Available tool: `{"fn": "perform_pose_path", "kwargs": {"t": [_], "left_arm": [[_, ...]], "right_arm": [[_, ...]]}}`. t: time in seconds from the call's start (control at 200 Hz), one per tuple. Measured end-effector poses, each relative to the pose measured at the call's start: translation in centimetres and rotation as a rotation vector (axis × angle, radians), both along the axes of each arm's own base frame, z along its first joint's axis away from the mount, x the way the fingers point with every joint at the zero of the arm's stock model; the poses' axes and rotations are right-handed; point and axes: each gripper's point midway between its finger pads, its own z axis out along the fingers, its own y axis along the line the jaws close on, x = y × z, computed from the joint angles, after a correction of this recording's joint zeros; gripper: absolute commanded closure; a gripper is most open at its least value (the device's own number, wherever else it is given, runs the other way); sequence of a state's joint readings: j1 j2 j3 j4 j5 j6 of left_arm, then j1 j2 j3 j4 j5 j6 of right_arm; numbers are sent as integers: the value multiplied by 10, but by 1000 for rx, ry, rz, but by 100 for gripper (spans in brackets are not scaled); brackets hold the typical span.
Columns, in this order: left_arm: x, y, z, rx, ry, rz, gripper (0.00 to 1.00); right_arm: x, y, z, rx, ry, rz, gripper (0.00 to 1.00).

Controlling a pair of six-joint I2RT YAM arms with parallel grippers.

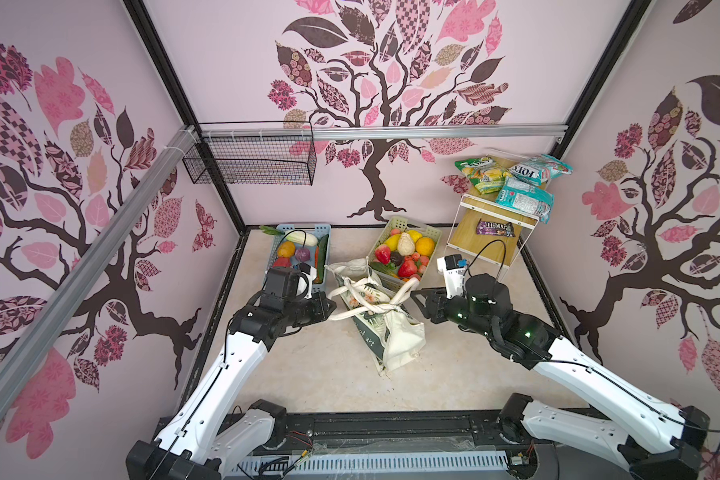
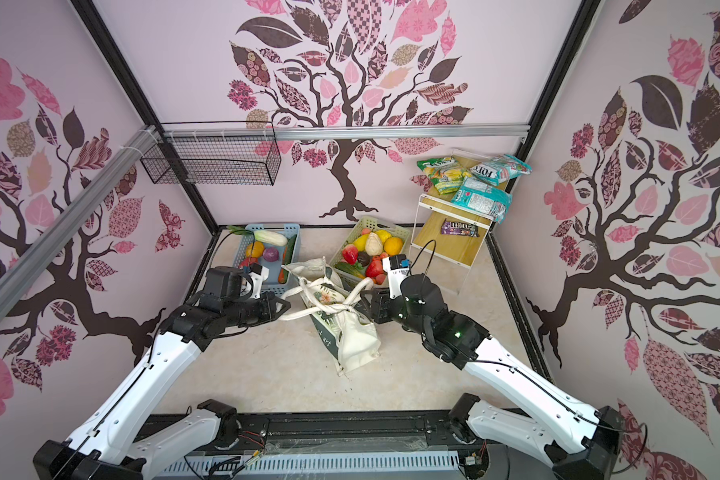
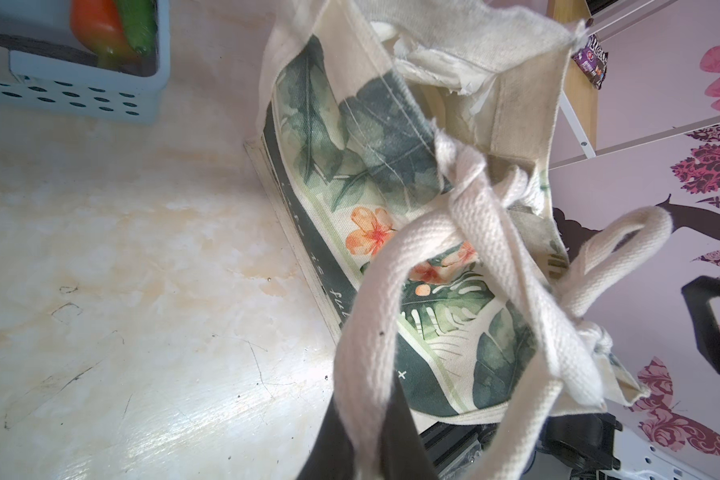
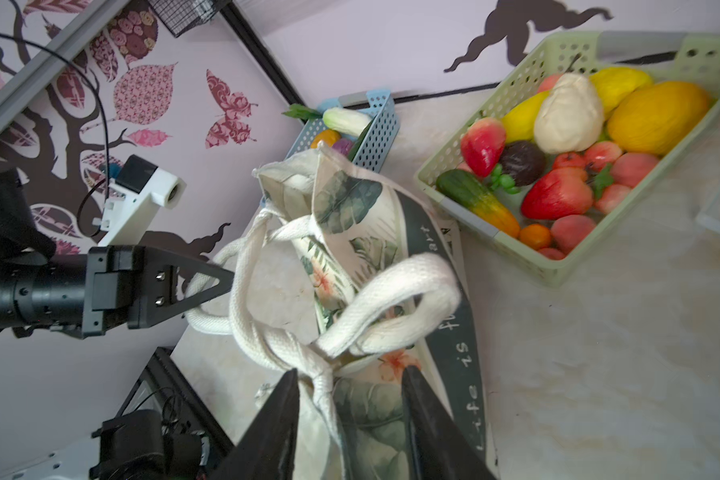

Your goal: Place the food into the grocery bag and tie it

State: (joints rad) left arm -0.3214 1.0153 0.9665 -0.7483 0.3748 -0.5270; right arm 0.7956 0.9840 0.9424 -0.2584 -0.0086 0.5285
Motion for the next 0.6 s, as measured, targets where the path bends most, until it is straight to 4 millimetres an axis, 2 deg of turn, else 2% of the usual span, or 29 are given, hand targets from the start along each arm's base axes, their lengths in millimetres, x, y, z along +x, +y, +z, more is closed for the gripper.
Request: {"fn": "perform_pose_path", "kwargs": {"t": [0.135,0.24,0.45,0.6], "left_arm": [[0,0,1,-2,-3,0,90],[0,0,3,-4,-10,0,90],[-1,0,4,-5,-15,-1,90],[-1,0,4,-6,-16,-1,90]], "right_arm": [[-5,23,-20,-5,74,36,50],[2,26,-28,-3,101,4,49],[17,30,-24,39,86,-54,48],[27,32,-35,35,111,-94,48]]}}
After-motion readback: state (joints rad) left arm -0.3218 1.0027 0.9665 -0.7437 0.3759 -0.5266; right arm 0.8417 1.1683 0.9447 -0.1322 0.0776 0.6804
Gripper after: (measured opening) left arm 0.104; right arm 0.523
